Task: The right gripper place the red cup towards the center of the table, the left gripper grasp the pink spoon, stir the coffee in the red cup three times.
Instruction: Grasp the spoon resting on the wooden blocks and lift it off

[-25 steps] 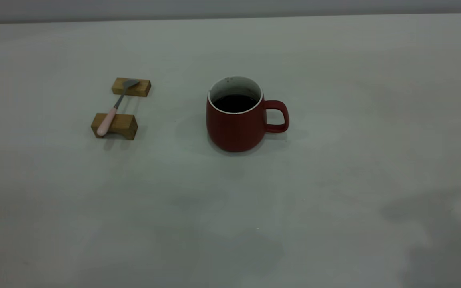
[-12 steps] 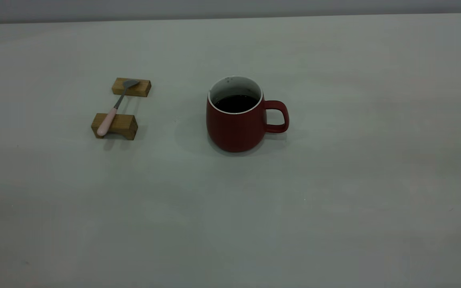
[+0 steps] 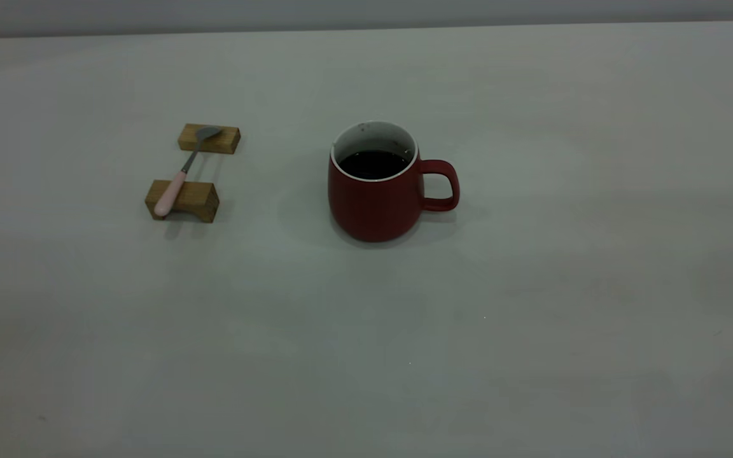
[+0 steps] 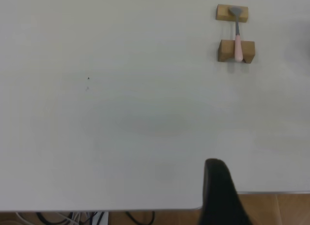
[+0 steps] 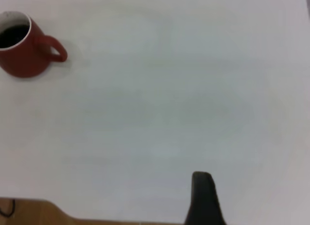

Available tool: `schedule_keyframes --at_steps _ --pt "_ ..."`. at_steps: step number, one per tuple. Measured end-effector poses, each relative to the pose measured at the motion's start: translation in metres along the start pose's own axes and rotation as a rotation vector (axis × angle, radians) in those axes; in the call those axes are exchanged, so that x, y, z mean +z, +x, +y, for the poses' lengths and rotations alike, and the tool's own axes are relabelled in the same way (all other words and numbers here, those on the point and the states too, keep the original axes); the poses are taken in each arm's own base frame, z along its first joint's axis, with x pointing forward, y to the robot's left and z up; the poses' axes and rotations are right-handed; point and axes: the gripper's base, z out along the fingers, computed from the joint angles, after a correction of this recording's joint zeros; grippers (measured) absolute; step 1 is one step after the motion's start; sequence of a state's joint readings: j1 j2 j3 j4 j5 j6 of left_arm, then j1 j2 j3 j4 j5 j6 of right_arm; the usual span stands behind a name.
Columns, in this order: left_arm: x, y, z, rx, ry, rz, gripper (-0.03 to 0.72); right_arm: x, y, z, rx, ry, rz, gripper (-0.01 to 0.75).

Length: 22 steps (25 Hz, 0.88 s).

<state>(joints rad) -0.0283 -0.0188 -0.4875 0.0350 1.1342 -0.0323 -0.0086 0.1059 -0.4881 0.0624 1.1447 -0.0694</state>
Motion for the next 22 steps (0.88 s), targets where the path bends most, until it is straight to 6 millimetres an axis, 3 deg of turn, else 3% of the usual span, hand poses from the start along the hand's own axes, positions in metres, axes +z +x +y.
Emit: schedule_keyframes --at_steps 6,22 --pt "0.0 0.0 0.0 0.0 0.0 0.0 0.515 -0.0093 0.0079 0.0006 -0.004 0.006 -0.075 0.593" --pt "0.0 0.0 0.0 0.0 0.0 0.0 0.515 -0.005 0.0102 -0.0018 0.001 0.03 -0.07 0.567"
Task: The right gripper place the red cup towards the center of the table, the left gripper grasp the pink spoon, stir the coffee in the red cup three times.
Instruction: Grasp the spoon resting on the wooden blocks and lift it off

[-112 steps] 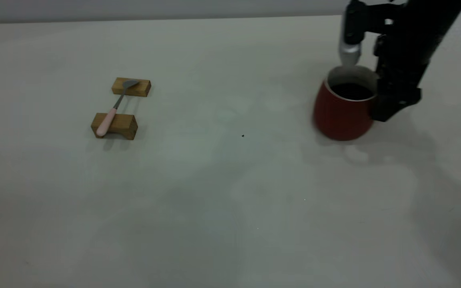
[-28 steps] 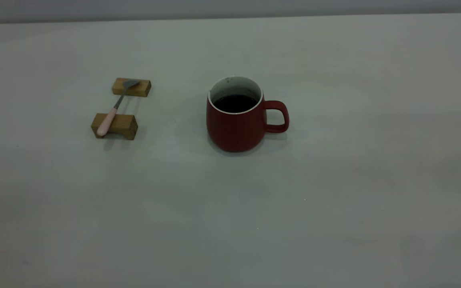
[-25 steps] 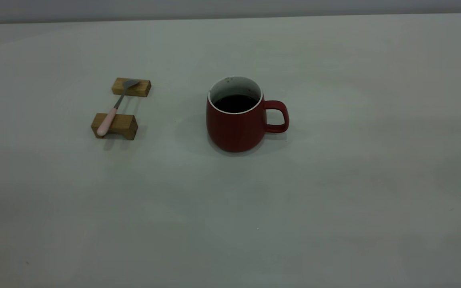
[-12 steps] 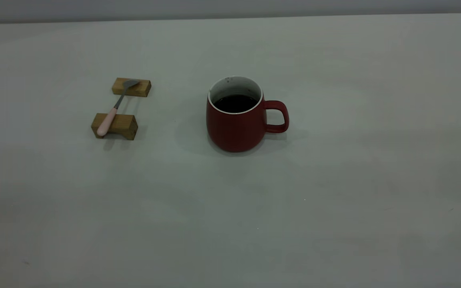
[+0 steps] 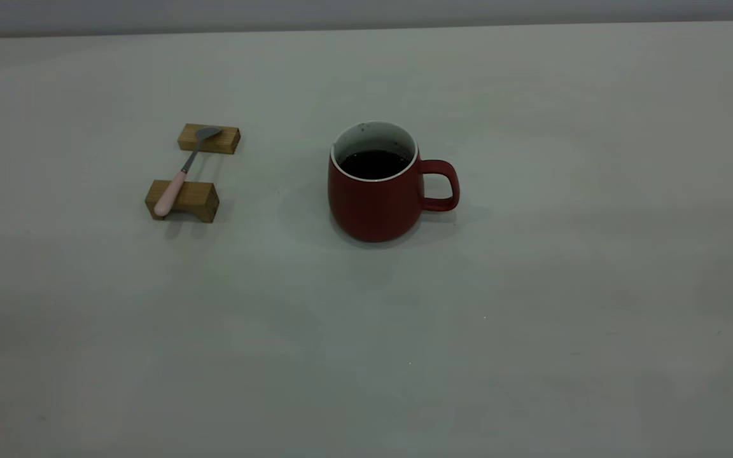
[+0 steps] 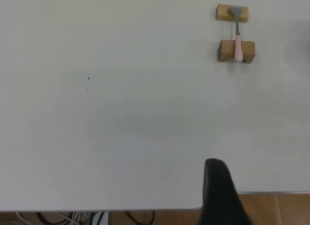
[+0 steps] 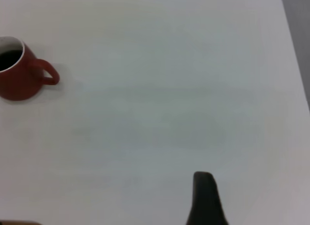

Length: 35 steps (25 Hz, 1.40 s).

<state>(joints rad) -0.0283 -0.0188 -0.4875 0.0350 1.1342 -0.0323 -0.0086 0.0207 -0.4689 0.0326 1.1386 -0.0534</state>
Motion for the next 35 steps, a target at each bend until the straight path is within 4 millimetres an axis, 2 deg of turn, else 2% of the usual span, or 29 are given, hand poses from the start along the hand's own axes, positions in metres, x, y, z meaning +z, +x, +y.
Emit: schedule_keyframes --at_steps 11,19,23,26,30,35 --pt "0.0 0.0 0.0 0.0 0.0 0.0 0.515 0.0 0.0 0.0 0.0 0.001 -0.002 0.514" --pt "0.0 0.0 0.0 -0.003 0.0 0.0 0.515 0.0 0.0 0.0 0.002 0.001 -0.003 0.511" --pt "0.001 -0.001 0.0 -0.078 -0.001 0.008 0.515 0.0 0.0 0.0 0.004 0.001 -0.003 0.511" --pt "0.004 -0.022 0.0 -0.111 -0.012 0.023 0.525 0.0 0.0 0.0 0.004 0.001 -0.003 0.511" --pt "0.026 -0.073 -0.002 -0.086 -0.016 0.079 0.585 0.0 0.0 0.0 0.004 0.001 -0.003 0.511" --pt "0.086 -0.131 -0.011 -0.037 0.043 0.238 0.632 0.0 0.0 0.0 0.004 0.001 -0.003 0.511"
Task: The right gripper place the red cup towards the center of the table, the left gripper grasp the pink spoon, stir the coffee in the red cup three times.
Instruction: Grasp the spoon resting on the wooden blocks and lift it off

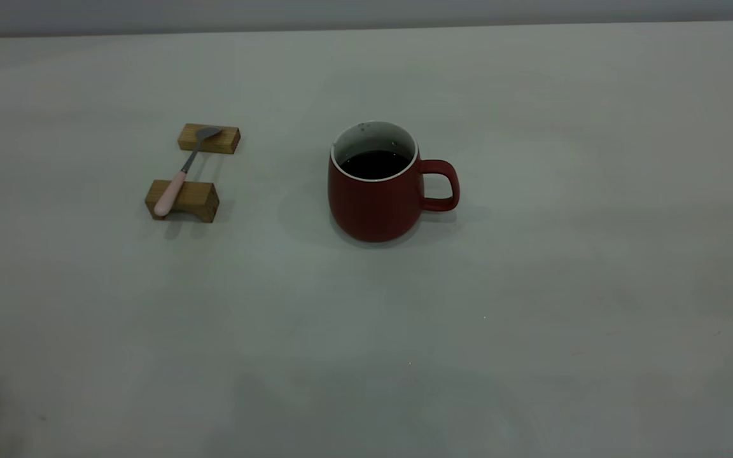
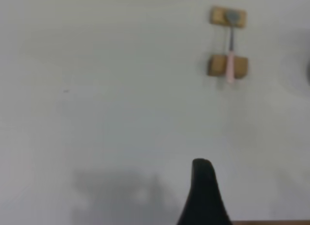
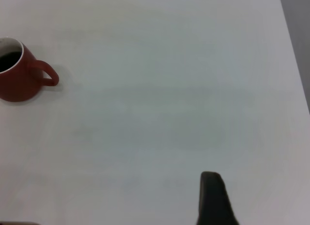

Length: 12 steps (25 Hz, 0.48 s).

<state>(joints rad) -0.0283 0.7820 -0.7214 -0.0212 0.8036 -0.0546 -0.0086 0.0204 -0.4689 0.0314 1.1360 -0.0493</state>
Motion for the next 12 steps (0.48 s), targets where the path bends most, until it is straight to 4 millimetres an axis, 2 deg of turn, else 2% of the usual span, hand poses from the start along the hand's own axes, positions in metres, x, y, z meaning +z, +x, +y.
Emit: schedule_keyframes --at_steps 2,6,9,12 --pt "0.022 -0.023 -0.005 0.018 0.041 0.064 0.632 0.0 0.0 0.0 0.0 0.001 0.0 0.511" --pt "0.079 -0.056 -0.012 0.025 0.079 0.221 0.632 0.0 0.0 0.0 0.0 0.001 0.0 0.511" --pt "0.124 -0.071 -0.02 0.05 0.086 0.31 0.632 0.0 0.0 0.0 0.0 0.001 0.0 0.511" --pt "0.168 -0.075 -0.032 0.077 0.095 0.378 0.632 0.0 0.0 0.0 0.0 0.001 0.0 0.511"
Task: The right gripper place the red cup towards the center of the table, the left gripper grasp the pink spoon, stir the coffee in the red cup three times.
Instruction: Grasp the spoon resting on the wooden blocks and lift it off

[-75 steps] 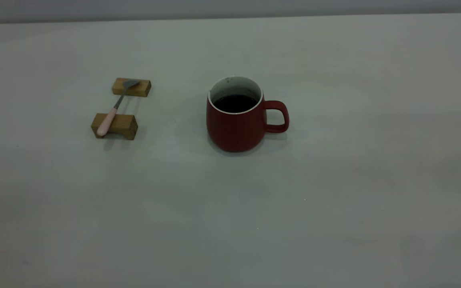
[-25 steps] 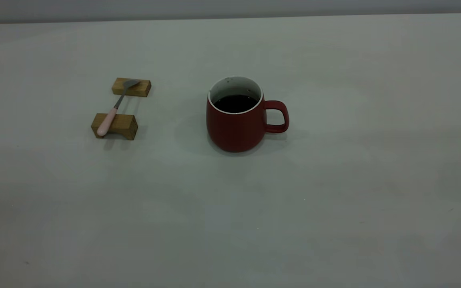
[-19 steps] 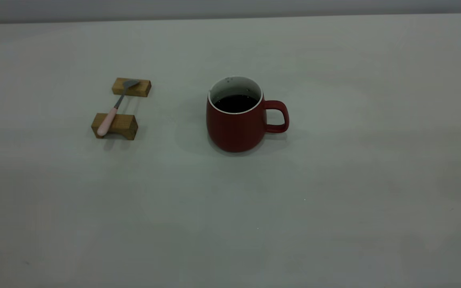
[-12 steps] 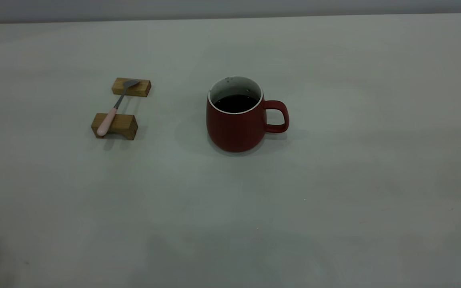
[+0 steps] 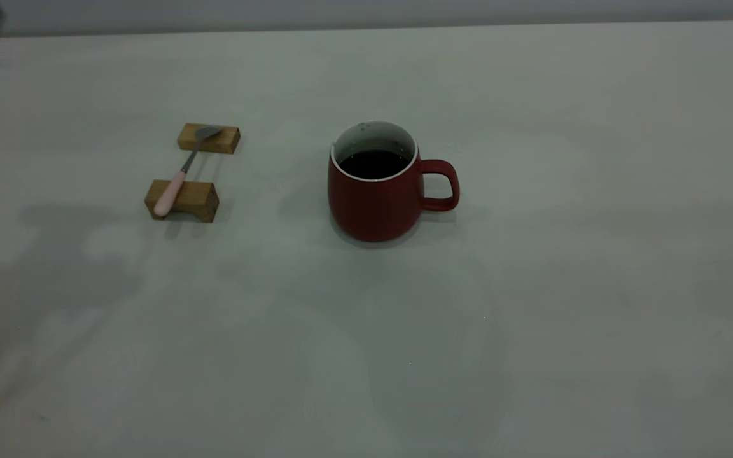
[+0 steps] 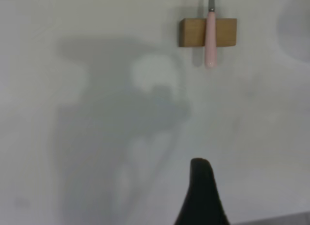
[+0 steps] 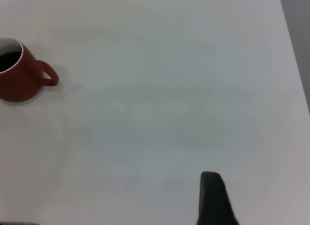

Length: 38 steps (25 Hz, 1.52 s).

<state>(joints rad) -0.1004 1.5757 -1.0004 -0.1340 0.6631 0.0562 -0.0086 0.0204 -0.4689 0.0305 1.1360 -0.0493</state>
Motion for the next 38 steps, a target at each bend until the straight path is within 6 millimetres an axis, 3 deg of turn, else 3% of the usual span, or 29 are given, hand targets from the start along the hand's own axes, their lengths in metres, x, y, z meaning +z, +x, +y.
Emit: schedule_keyframes --at_steps 5,10,14,29,38 --pt "0.055 -0.016 -0.012 0.019 0.003 0.057 0.625 0.0 0.0 0.0 0.0 0.0 0.0 0.511" --pt "0.107 -0.014 -0.017 0.006 -0.006 0.102 0.613 0.0 0.0 0.0 0.0 0.0 0.0 0.511" --pt "0.134 -0.011 -0.018 0.001 -0.012 0.122 0.602 0.0 0.0 0.0 0.0 0.0 0.0 0.511" --pt "0.193 -0.022 -0.015 -0.004 -0.023 0.132 0.594 0.0 0.0 0.0 0.0 0.0 0.0 0.511" --pt "0.215 -0.027 -0.017 0.004 -0.023 0.148 0.567 0.0 0.0 0.0 0.0 0.001 0.0 0.511"
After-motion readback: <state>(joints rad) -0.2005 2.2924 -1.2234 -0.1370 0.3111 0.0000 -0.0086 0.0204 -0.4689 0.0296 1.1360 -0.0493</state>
